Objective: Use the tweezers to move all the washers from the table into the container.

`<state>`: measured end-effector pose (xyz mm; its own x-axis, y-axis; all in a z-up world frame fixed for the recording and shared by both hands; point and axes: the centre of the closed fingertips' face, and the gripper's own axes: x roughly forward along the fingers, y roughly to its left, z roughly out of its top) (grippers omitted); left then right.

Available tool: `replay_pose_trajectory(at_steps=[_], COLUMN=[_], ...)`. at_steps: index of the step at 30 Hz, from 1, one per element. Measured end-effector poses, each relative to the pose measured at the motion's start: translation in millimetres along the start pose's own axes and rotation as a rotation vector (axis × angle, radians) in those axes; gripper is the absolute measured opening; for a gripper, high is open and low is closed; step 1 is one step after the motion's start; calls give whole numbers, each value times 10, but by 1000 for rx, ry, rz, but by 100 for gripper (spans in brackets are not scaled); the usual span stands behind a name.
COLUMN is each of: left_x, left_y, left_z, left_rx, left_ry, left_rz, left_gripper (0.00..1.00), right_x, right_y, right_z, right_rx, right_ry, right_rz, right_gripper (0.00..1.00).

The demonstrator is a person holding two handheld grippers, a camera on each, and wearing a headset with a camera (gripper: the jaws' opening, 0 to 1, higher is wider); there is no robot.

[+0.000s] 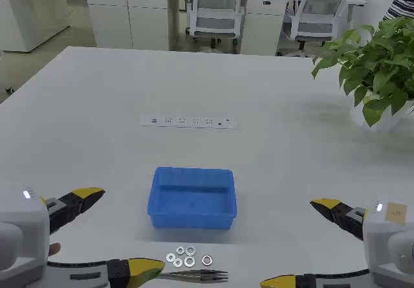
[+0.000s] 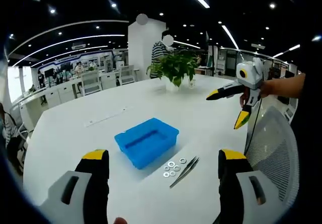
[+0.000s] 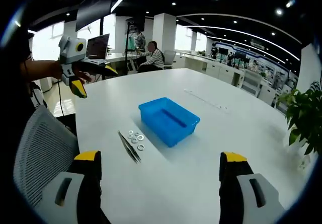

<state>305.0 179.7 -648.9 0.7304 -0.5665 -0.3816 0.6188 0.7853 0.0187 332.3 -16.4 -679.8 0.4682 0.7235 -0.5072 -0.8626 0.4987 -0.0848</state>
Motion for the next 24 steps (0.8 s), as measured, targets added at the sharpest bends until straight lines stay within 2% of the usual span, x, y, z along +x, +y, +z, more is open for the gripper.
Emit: replay_pose_trajectory(at_steps=[24], left_x=[-20], left_y=[18], left_z=[18], left_rx=[8], left_ry=[-6], left_rz=[-2], left_gripper=[95], right_x=[-8], right_y=[-9], right_z=[33], right_rx=[-15], right_ry=[-7], right_rz=[2], right_gripper=[97])
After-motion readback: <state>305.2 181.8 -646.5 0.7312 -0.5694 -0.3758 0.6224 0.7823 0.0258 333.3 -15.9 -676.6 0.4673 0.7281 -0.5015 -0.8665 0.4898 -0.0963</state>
